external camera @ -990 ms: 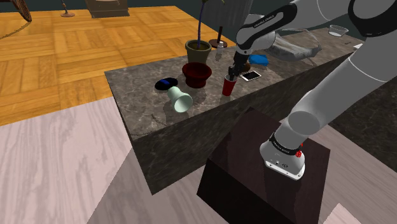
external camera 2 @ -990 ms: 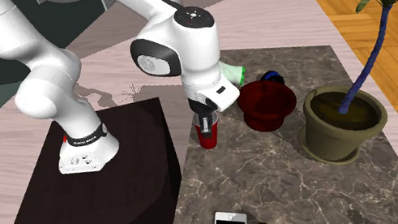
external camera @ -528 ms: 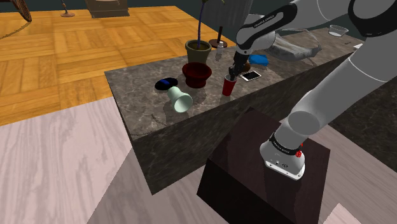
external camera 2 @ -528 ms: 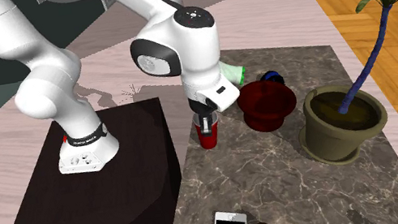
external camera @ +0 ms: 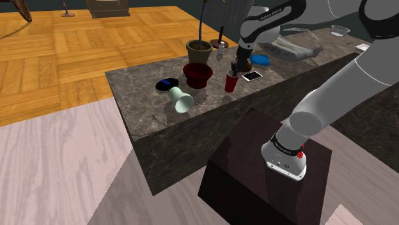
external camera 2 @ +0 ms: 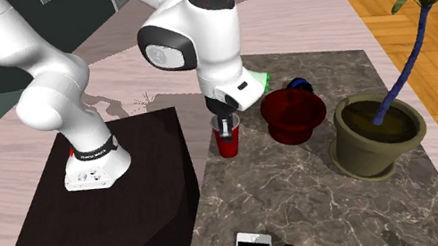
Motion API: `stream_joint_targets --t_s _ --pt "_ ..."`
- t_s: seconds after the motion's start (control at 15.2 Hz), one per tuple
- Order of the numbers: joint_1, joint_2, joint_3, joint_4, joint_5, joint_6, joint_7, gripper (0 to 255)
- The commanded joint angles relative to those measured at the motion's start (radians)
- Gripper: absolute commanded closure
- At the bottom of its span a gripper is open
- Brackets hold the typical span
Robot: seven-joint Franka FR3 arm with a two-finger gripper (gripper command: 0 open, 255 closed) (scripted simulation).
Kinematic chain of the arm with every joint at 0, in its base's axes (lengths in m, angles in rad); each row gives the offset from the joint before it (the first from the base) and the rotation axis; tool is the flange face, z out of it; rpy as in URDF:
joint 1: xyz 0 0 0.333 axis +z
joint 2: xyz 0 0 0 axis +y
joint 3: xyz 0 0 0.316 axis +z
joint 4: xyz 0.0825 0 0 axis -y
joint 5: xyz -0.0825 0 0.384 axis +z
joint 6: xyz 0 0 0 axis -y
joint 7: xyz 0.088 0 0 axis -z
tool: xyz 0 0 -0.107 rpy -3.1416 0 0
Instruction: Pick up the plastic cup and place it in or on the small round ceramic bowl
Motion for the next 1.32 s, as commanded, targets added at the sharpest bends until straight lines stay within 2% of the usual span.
stream_joint_targets --t_s 0.0,1.25 --pt "-0.002 -0.019 0.003 0.013 -0.007 -0.031 0.008 255" --pt "-0.007 -0.122 0.028 0.184 -0.034 -0.3 0.051 255"
